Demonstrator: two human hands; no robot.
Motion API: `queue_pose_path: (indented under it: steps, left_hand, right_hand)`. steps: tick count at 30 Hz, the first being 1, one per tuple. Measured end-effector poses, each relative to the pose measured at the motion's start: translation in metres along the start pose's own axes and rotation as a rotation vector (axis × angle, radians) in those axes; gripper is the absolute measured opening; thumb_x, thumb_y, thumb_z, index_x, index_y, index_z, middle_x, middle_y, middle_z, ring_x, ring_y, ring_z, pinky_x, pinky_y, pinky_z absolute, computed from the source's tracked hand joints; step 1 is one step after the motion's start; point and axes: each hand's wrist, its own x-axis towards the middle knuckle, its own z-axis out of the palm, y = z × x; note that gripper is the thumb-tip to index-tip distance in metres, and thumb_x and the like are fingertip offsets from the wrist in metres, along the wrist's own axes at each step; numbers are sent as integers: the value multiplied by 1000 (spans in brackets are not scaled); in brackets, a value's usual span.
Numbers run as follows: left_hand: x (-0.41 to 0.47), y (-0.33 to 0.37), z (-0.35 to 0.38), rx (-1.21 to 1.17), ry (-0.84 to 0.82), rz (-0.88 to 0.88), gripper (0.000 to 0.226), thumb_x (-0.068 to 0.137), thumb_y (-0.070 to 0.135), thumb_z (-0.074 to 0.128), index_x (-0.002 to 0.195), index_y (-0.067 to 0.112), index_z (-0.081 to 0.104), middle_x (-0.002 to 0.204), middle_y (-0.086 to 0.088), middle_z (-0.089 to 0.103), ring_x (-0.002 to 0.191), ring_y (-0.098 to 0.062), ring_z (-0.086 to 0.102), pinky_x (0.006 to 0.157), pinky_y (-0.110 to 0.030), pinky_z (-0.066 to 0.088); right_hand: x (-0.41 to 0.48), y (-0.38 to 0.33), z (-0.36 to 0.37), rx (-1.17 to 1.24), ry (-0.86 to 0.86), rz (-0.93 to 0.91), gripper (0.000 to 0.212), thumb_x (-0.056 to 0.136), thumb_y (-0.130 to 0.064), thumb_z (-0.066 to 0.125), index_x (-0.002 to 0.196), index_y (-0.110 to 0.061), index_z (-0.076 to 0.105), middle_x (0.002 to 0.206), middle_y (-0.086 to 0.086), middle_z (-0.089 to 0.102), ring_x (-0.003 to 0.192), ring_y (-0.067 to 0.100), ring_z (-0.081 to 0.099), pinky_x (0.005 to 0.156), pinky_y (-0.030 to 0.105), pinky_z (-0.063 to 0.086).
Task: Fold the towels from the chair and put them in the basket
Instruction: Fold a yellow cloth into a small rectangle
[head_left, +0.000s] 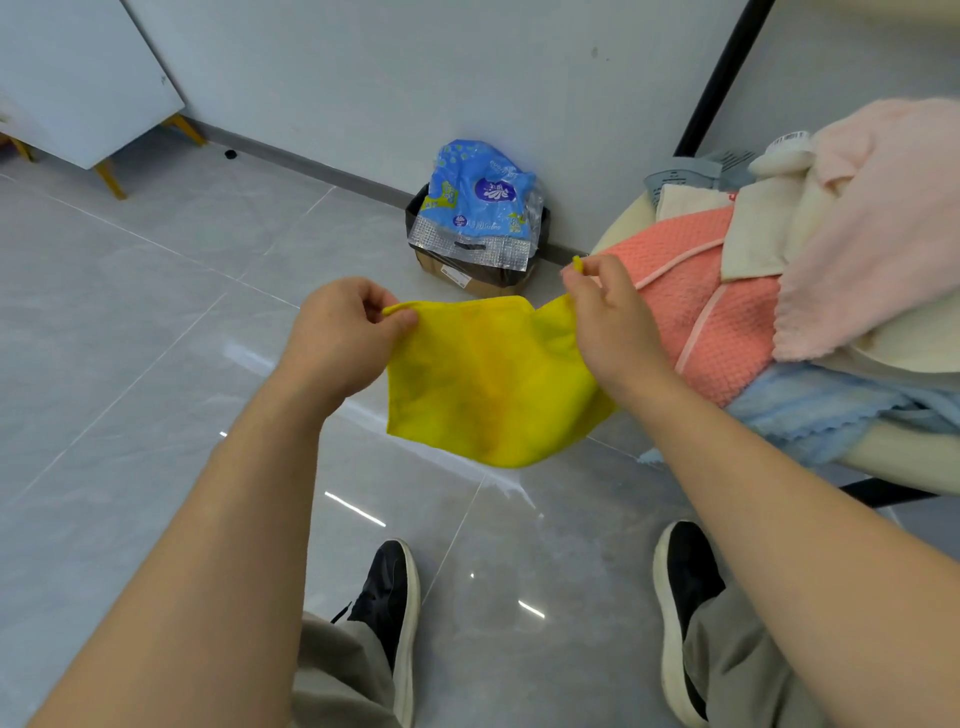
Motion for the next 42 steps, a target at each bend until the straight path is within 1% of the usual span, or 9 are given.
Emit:
queue_pose_path:
  steps: [4, 9, 13, 20, 23, 29, 33, 38, 42]
  left_hand:
    - [1, -4, -10, -50, 70, -60, 13, 95, 27, 66, 91, 16, 60, 84, -6, 62, 65, -22, 64, 58, -31, 48]
    - [7, -13, -21, -228, 144, -136, 17, 93, 20, 70, 85, 15, 56, 90, -11, 62, 65, -22, 67, 75, -46, 61]
    - [10, -17, -28, -329, 207, -175, 19, 92, 14, 71, 81, 13, 55, 90, -11, 62, 74, -27, 72, 85, -49, 60]
    - [11, -19, -32, -355, 187, -229, 17, 89, 11, 74, 81, 12, 59, 92, -14, 62, 80, -29, 68, 63, -28, 62]
    - [10, -17, -25, -301, 178, -223, 17, 88, 17, 75, 80, 15, 61, 82, -7, 60, 80, -27, 63, 67, -35, 59]
    - [-1, 6, 8, -239, 217, -123, 21, 80, 32, 79, 75, 22, 61, 72, 0, 62, 72, -20, 59, 78, -46, 56]
    - [-10, 17, 32, -225, 155, -65, 15, 81, 31, 78, 80, 24, 65, 75, 0, 68, 75, -20, 66, 78, -47, 59]
    - [-12, 19, 41, -260, 49, -70, 8, 86, 25, 76, 85, 26, 68, 78, 3, 75, 80, -19, 72, 80, -47, 60]
    - [-17, 22, 41, -231, 6, -22, 8, 84, 25, 78, 87, 26, 70, 74, 5, 75, 75, -15, 73, 79, -44, 61]
  right_hand:
    - [7, -1, -8, 146, 134, 123, 23, 95, -14, 40, 95, -24, 61, 90, -5, 62, 75, 6, 50, 69, 30, 38]
    - [14, 4, -14, 136, 288, 140, 25, 91, -16, 42, 90, -29, 64, 75, -16, 53, 69, 4, 45, 73, 31, 37]
    - [14, 5, -20, 151, 319, 65, 19, 97, -21, 58, 114, -19, 65, 97, -7, 68, 87, 7, 61, 80, 26, 49]
    - [12, 7, -17, 90, 339, 9, 10, 93, -27, 69, 96, -24, 60, 82, -14, 62, 75, 1, 60, 77, 26, 51]
    - [12, 9, -13, 3, 320, 55, 12, 94, -32, 65, 97, -23, 58, 80, -15, 56, 77, 8, 56, 78, 32, 49]
    - [-3, 1, 1, -41, 186, 9, 14, 92, -18, 60, 104, -22, 55, 69, -9, 51, 58, 1, 47, 51, 12, 33]
    - [-16, -7, 11, -105, -31, -142, 29, 92, -13, 54, 108, -35, 64, 78, -10, 61, 63, 1, 53, 58, 12, 37]
    - [-22, -16, 15, 144, -266, 43, 23, 91, -5, 55, 91, -18, 74, 71, 1, 69, 70, 26, 72, 67, 49, 62]
    - [-24, -17, 12, 201, -409, 27, 37, 83, 11, 50, 103, -10, 72, 89, 12, 77, 86, 25, 75, 78, 43, 62]
